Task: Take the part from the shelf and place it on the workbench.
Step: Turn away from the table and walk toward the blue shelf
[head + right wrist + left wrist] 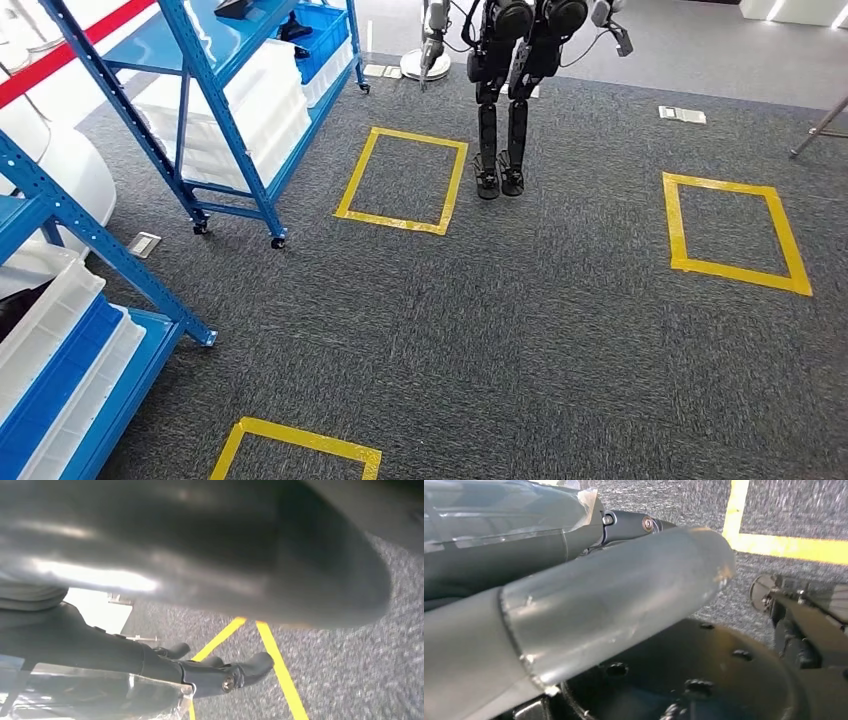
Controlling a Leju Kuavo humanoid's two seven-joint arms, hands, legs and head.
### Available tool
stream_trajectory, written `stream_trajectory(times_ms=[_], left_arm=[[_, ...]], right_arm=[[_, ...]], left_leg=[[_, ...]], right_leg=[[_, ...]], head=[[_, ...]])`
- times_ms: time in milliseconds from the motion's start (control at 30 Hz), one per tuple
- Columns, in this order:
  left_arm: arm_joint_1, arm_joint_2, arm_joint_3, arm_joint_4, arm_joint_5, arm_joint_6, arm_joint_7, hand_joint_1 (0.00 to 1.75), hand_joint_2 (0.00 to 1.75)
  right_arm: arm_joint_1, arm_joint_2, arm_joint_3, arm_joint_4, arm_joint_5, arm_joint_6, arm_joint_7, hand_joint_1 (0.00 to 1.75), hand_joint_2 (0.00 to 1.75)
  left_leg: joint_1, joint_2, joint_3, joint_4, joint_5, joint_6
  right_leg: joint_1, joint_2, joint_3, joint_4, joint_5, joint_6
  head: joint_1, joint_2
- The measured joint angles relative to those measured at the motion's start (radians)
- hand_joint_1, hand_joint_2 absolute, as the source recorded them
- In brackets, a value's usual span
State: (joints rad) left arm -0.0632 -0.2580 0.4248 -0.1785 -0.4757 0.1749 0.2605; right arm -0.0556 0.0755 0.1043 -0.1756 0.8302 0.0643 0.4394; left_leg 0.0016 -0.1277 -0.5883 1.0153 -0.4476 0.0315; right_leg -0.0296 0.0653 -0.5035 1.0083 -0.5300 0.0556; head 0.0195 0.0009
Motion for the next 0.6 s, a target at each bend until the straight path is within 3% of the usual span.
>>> stream_trajectory(times_ms=[67, 133, 200, 233, 300, 333, 367, 433, 500, 567, 600], left_arm=[[0.005, 0.004, -0.015, 0.0, -0.017, -0.011, 0.005, 0.0, 0.0], [0.009, 0.008, -0.028, 0.0, -0.028, -0.017, 0.012, 0.0, 0.0], [0.009, 0.009, -0.038, 0.0, -0.033, -0.02, 0.017, 0.0, 0.0], [0.009, 0.01, -0.042, 0.0, -0.035, -0.02, 0.017, 0.0, 0.0], [0.011, 0.011, -0.048, 0.0, -0.037, -0.022, 0.017, 0.0, 0.0], [0.012, 0.011, -0.051, 0.0, -0.04, -0.024, 0.018, 0.0, 0.0], [0.013, 0.012, -0.053, 0.0, -0.045, -0.027, 0.019, 0.0, 0.0], [0.011, 0.014, -0.063, 0.0, -0.06, -0.039, 0.024, 0.0, 0.0], [0.007, 0.014, -0.076, 0.0, -0.078, -0.052, 0.032, 0.0, 0.0], [0.007, 0.015, -0.091, 0.0, -0.103, -0.068, 0.037, 0.0, 0.0], [0.008, 0.016, -0.101, 0.0, -0.119, -0.078, 0.038, 0.0, 0.0]], right_arm=[[0.0, 0.003, -0.017, 0.0, -0.016, -0.01, 0.012, 0.0, 0.0], [0.004, 0.005, -0.033, 0.0, -0.028, -0.019, 0.024, 0.0, 0.0], [0.011, 0.006, -0.045, 0.0, -0.032, -0.022, 0.029, 0.0, 0.0], [0.015, 0.006, -0.05, 0.0, -0.033, -0.023, 0.03, 0.0, 0.0], [0.019, 0.006, -0.057, 0.0, -0.035, -0.023, 0.033, 0.0, 0.0], [0.019, 0.006, -0.06, 0.0, -0.037, -0.024, 0.037, 0.0, 0.0], [0.019, 0.006, -0.064, 0.0, -0.04, -0.025, 0.042, 0.0, 0.0], [0.019, 0.007, -0.074, 0.0, -0.051, -0.031, 0.059, 0.0, 0.0], [0.019, 0.007, -0.087, 0.0, -0.066, -0.039, 0.075, 0.0, 0.0], [0.017, 0.008, -0.103, 0.0, -0.084, -0.054, 0.088, 0.0, 0.0], [0.016, 0.01, -0.113, -0.001, -0.094, -0.064, 0.094, 0.0, 0.0]], left_leg=[[0.002, -0.013, -0.007, -0.001, 0.004, -0.011], [0.003, 0.02, -0.024, 0.03, -0.017, -0.018], [0.002, 0.085, -0.076, 0.14, -0.081, -0.024], [0.003, 0.106, -0.111, 0.213, -0.114, -0.026], [0.005, 0.122, -0.153, 0.3, -0.138, -0.029], [0.007, 0.127, -0.145, 0.285, -0.121, -0.03], [0.008, 0.136, -0.116, 0.234, -0.093, -0.029], [0.006, 0.183, -0.033, 0.092, -0.042, -0.023], [0.0, 0.21, 0.006, 0.02, -0.027, -0.016], [-0.006, 0.187, 0.006, 0.011, -0.026, -0.006], [-0.006, 0.174, 0.009, 0.005, -0.022, 0.002]], right_leg=[[0.003, -0.018, 0.002, -0.002, 0.006, -0.019], [0.0, -0.042, 0.007, -0.005, 0.012, -0.036], [0.004, -0.069, 0.006, -0.006, 0.013, -0.051], [0.008, -0.085, 0.004, -0.006, 0.012, -0.056], [0.013, -0.116, 0.001, -0.006, 0.009, -0.059], [0.014, -0.131, 0.0, -0.006, 0.008, -0.061], [0.014, -0.144, 0.001, -0.006, 0.005, -0.062], [0.019, -0.166, 0.007, -0.005, -0.001, -0.059], [0.027, -0.185, 0.013, -0.005, -0.007, -0.05], [0.032, -0.208, 0.022, -0.009, -0.01, -0.041], [0.031, -0.203, 0.026, -0.005, -0.015, -0.036]], head=[[-0.003, 0.0], [-0.008, 0.0], [-0.014, 0.0], [-0.016, 0.0], [-0.016, 0.0], [-0.017, 0.0], [-0.017, 0.0], [-0.018, 0.0], [-0.016, 0.0], [-0.014, 0.0], [-0.013, 0.0]])
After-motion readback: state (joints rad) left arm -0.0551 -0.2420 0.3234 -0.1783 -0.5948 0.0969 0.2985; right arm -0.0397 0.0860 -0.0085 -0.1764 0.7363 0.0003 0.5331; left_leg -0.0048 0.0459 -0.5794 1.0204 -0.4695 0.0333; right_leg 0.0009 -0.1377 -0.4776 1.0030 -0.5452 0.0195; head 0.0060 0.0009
